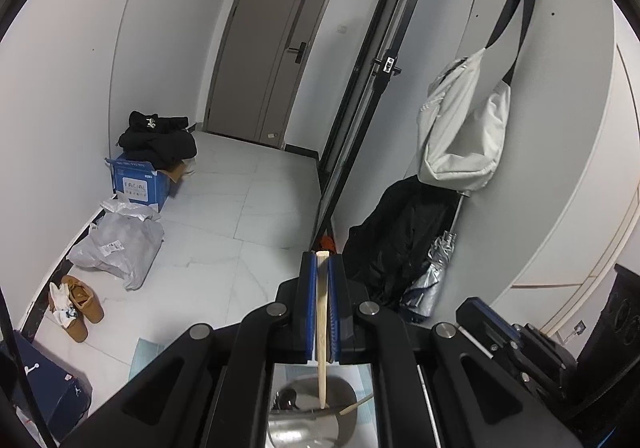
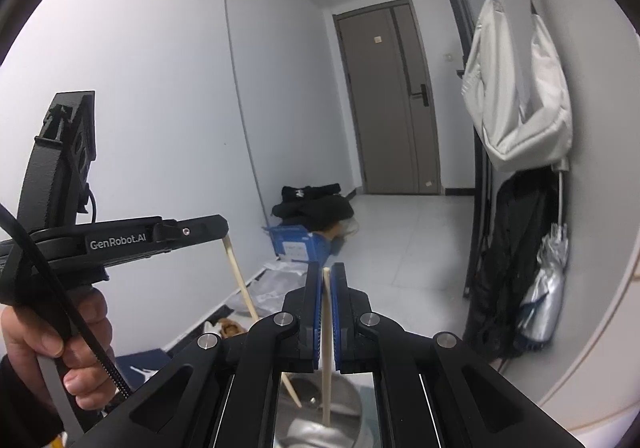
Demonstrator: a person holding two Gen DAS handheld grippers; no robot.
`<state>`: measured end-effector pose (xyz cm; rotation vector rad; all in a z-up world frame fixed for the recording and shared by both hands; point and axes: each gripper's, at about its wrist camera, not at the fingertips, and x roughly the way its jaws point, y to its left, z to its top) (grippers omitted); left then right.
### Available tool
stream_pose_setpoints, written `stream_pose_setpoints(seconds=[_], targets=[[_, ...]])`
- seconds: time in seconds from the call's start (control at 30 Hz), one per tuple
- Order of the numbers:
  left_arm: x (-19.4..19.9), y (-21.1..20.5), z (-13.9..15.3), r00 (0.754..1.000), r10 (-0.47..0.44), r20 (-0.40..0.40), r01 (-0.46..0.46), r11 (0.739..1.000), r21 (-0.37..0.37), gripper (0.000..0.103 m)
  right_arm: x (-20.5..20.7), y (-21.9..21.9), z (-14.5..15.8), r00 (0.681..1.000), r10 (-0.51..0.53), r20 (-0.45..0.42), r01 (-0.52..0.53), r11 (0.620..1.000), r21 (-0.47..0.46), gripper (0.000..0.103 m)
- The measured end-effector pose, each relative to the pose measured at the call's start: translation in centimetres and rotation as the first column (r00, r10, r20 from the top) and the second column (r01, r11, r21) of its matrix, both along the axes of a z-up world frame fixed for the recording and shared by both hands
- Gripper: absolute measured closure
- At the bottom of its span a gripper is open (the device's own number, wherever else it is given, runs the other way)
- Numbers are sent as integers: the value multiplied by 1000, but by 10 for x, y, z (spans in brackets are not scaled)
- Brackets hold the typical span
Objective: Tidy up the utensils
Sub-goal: 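Carry both chopsticks over the white holder and lower them in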
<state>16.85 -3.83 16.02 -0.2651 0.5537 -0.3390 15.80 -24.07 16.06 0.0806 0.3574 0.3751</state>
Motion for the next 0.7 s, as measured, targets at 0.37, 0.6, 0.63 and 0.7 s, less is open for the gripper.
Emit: stream_pose_setpoints(seconds=[0.37,0.6,0.63,0.7], targets=[[24,9,-34,997,14,-71,-18,998,-65,100,44,11,-23,999,14,-33,-16,998,-54,99],[21,12,-60,994,14,-109,-27,992,-125,100,52,24,-46,994,74,-76,-85,985,-151,99],[22,11,-61,994,15,-109,-28,992,-122,100,52,27,-49,993,84,-84,-97,982,-164,99],[19,10,-65,995,9,-97,-21,993,-120,100,52,31,-57,990,100,-95,-117,975,-188,99]])
